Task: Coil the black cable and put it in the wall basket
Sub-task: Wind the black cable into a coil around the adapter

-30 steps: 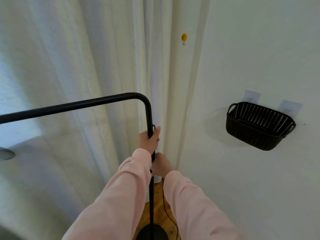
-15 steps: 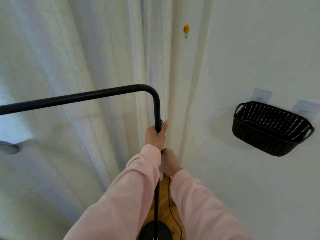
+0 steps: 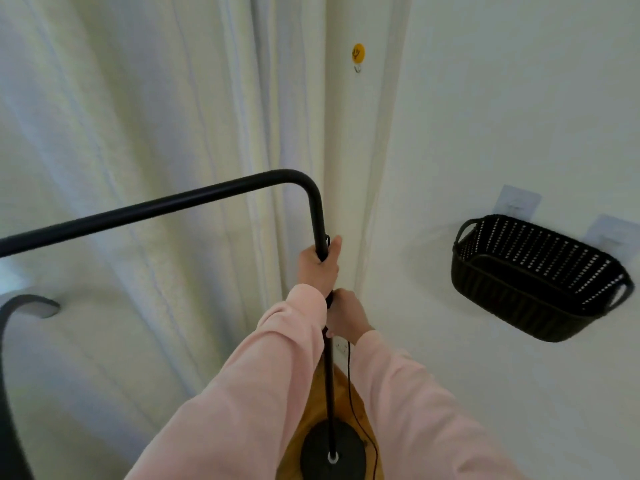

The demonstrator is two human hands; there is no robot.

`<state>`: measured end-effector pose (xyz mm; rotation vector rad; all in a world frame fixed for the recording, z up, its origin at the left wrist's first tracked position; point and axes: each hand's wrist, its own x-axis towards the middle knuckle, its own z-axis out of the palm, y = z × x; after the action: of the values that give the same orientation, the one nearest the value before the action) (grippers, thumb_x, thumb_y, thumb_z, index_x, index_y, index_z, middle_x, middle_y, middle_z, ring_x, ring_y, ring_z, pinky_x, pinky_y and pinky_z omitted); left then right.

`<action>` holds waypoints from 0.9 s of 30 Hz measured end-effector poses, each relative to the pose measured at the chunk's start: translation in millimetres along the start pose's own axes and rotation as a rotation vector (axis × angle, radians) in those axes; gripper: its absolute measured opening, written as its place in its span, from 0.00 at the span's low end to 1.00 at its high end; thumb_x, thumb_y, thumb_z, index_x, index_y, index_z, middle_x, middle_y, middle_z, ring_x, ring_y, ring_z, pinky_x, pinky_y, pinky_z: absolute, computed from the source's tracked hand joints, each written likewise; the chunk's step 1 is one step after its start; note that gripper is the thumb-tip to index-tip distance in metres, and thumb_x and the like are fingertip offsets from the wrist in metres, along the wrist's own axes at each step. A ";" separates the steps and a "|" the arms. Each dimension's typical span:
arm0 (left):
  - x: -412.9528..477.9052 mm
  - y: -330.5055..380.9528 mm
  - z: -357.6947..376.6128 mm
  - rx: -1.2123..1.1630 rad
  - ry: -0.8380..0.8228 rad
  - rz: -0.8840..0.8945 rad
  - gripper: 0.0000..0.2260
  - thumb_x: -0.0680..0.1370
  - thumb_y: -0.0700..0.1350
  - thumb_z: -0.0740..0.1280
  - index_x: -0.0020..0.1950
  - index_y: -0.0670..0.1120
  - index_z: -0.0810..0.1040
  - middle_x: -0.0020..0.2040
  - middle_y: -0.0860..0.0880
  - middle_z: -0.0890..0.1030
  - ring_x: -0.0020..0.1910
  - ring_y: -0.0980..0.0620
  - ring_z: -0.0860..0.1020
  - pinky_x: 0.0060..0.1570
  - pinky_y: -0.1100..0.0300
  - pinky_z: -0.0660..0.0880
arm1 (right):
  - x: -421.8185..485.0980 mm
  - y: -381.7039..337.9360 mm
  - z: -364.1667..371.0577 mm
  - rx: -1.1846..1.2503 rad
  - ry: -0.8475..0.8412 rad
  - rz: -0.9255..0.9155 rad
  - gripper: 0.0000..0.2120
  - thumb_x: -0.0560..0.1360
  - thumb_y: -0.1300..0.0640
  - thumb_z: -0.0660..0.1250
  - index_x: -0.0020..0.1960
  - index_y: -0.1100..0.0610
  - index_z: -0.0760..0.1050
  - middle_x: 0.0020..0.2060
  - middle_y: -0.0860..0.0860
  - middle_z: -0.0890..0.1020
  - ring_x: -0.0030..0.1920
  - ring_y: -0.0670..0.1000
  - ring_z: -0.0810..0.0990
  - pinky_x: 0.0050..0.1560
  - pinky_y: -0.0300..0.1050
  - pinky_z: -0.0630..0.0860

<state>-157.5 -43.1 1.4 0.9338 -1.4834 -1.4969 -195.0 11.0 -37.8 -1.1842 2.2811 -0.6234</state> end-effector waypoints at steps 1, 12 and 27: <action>3.2 -0.5 7.0 -0.005 -0.007 -0.001 0.19 0.76 0.47 0.65 0.28 0.46 0.62 0.21 0.51 0.65 0.22 0.52 0.64 0.27 0.60 0.64 | 2.1 3.7 -6.5 0.001 0.005 0.008 0.08 0.74 0.65 0.65 0.37 0.60 0.68 0.36 0.53 0.79 0.29 0.48 0.72 0.33 0.41 0.71; 29.6 -3.8 68.1 0.031 -0.048 0.019 0.20 0.76 0.49 0.65 0.28 0.46 0.61 0.24 0.46 0.66 0.24 0.50 0.65 0.31 0.58 0.66 | 33.6 43.6 -46.0 0.053 0.034 0.047 0.11 0.73 0.66 0.65 0.35 0.58 0.65 0.29 0.47 0.70 0.37 0.53 0.75 0.36 0.43 0.71; 34.6 0.4 109.4 0.256 -0.189 0.035 0.09 0.78 0.47 0.61 0.44 0.41 0.69 0.32 0.50 0.74 0.31 0.54 0.73 0.33 0.66 0.68 | 49.8 81.9 -57.4 0.212 0.059 0.145 0.11 0.73 0.63 0.58 0.34 0.53 0.63 0.36 0.52 0.74 0.39 0.54 0.72 0.39 0.43 0.69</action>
<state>-271.4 -31.4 6.9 0.9286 -1.8521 -1.4233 -305.2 21.4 -52.7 -0.9027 2.2592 -0.8302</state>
